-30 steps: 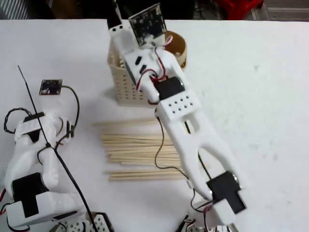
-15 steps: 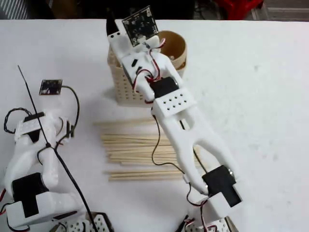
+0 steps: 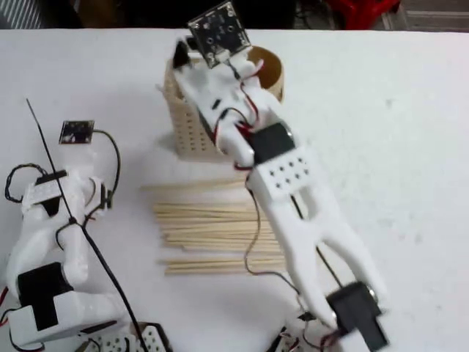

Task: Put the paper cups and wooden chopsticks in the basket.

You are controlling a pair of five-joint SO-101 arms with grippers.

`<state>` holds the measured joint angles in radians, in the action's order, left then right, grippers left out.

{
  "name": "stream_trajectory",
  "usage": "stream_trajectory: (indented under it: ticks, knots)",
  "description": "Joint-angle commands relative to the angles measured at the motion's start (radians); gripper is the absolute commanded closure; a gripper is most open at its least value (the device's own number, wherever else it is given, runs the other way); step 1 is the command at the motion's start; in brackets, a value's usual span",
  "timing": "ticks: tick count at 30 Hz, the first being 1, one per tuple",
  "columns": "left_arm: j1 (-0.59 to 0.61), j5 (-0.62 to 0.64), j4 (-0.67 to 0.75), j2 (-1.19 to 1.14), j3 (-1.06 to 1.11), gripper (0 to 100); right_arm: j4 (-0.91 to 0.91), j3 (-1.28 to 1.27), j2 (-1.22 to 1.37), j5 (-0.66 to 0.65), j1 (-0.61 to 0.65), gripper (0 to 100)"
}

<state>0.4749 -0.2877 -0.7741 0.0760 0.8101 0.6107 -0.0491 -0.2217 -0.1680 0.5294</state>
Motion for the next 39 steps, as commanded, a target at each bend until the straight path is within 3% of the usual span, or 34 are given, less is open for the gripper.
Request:
stream_trajectory:
  ticks: [1,8,12,15,32,39]
  knots:
    - [0.005,-0.012,0.003,0.004,-0.008,85,0.300,0.009,-0.145,0.002,-0.010,95.6]
    - [0.005,-0.012,0.003,0.004,-0.009,85,0.628,-0.003,-0.219,-0.256,0.015,95.3]
    - [0.005,-0.012,0.005,0.004,-0.009,85,0.647,-0.114,-0.220,-0.345,0.039,87.2]
    - [0.005,-0.012,0.005,0.004,-0.009,85,0.616,-0.218,-0.220,-0.385,0.041,83.0]
    - [0.005,-0.009,0.017,0.002,-0.006,85,0.272,-0.700,-0.213,-0.440,0.136,82.9]
    - [0.005,-0.008,0.017,0.002,-0.006,85,0.209,-0.637,-0.007,-0.442,0.131,82.6]
